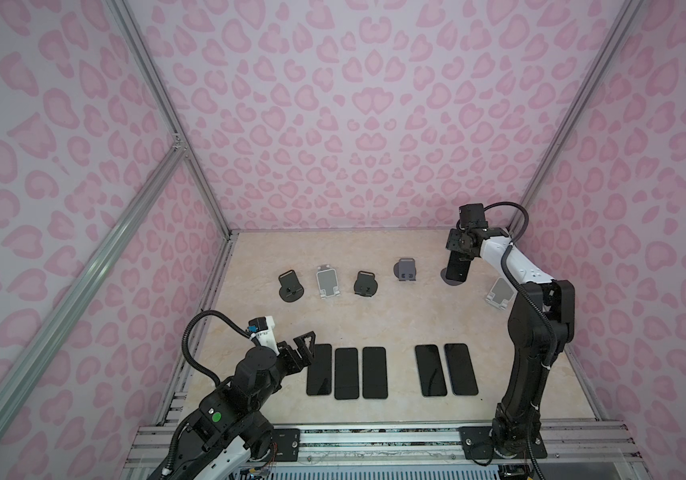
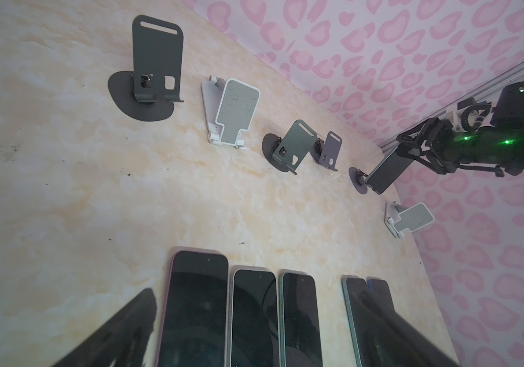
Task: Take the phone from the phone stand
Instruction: 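Close the right gripper on the standing dark phone's top edge and lift it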
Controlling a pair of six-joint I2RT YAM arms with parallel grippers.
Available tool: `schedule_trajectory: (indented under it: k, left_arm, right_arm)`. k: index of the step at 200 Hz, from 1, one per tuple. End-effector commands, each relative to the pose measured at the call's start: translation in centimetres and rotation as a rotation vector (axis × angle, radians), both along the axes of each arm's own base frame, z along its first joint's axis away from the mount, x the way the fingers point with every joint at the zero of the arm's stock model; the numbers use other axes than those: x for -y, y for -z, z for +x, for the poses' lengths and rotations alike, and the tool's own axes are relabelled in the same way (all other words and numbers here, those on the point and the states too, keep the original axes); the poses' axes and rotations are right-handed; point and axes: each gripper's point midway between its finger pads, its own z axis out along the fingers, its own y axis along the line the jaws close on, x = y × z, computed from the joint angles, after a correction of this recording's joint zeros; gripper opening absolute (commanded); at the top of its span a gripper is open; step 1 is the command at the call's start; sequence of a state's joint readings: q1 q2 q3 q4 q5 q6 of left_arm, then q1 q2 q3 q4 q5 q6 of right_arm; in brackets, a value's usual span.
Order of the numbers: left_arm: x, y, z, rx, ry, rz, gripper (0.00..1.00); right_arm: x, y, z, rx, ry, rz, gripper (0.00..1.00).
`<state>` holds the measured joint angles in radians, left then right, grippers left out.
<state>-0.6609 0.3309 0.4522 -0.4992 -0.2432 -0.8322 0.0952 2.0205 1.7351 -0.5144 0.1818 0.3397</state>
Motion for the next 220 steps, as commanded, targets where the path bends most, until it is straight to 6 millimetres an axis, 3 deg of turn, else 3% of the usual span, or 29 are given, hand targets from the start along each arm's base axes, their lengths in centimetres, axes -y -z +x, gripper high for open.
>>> schedule_trajectory:
  k: [1,138,220]
  left_arm:
    - [-0.1,-0.9,0.4,0.032,-0.01,-0.004,0.99]
    - [0.0,-1.3,0.3,0.038,-0.005,-0.007,0.99]
    - [-0.2,-1.4,-0.1,0.044,0.001,-0.014,0.99]
  right_arm:
    - [0.1,0.3,-0.1,-0.016,-0.019,-0.017,0.65]
    - [-0.8,-2.8,-1.5,0.059,-0.037,-0.021,0.6]
    - [-3.6,-4.9,-2.9,0.095,-0.095,-0.037,0.59]
